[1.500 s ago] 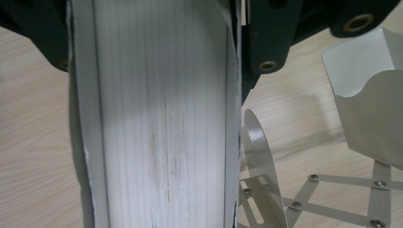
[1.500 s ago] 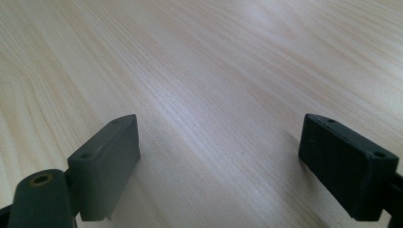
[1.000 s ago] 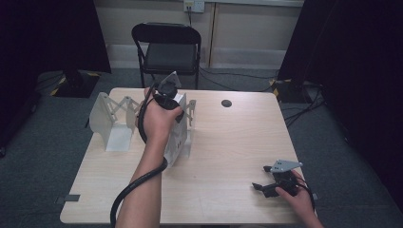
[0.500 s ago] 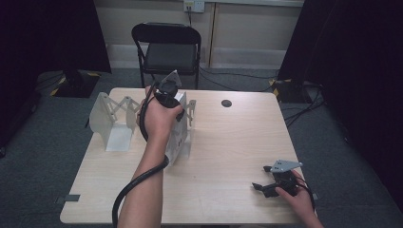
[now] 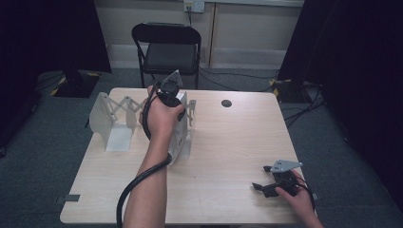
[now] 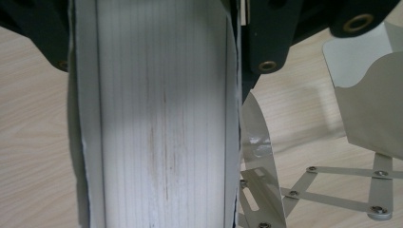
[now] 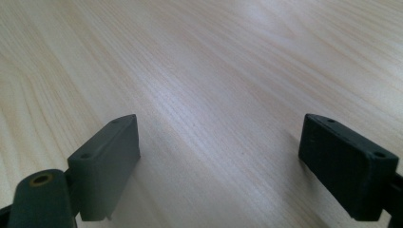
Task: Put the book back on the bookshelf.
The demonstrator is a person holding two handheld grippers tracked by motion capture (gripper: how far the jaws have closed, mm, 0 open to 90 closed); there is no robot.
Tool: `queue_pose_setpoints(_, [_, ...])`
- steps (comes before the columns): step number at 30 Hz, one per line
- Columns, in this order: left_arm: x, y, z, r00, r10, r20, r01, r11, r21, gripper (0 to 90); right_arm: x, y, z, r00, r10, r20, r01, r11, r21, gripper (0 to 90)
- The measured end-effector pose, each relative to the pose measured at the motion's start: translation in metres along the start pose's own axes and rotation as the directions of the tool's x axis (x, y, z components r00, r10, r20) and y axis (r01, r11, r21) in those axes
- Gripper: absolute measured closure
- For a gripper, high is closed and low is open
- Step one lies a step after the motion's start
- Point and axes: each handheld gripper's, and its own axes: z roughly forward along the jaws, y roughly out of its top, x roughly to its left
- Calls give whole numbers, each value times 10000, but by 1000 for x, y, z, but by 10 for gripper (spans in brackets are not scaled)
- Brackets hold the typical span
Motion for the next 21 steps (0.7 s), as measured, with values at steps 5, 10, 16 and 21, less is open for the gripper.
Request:
queue_pose_setpoints(5, [0,2,2,10000,-39,22,39,10000,-31,530,0,0,0,10000,-14,-1,14,10000,-6,131])
queue_pose_setpoints(10, [0,4,5,9999,-155,-1,155,9998,-97,530,0,0,0,10000,-13,-4,13,10000,-8,131])
queue_pose_setpoints(16, [-1,7,8,10000,-87,-7,87,10000,-21,531,0,0,0,10000,-15,-1,15,10000,-9,132])
queue_pose_setpoints(21, [-3,9,11,9999,-133,-23,133,9999,-13,531,0,0,0,10000,-14,-3,14,10000,-9,131])
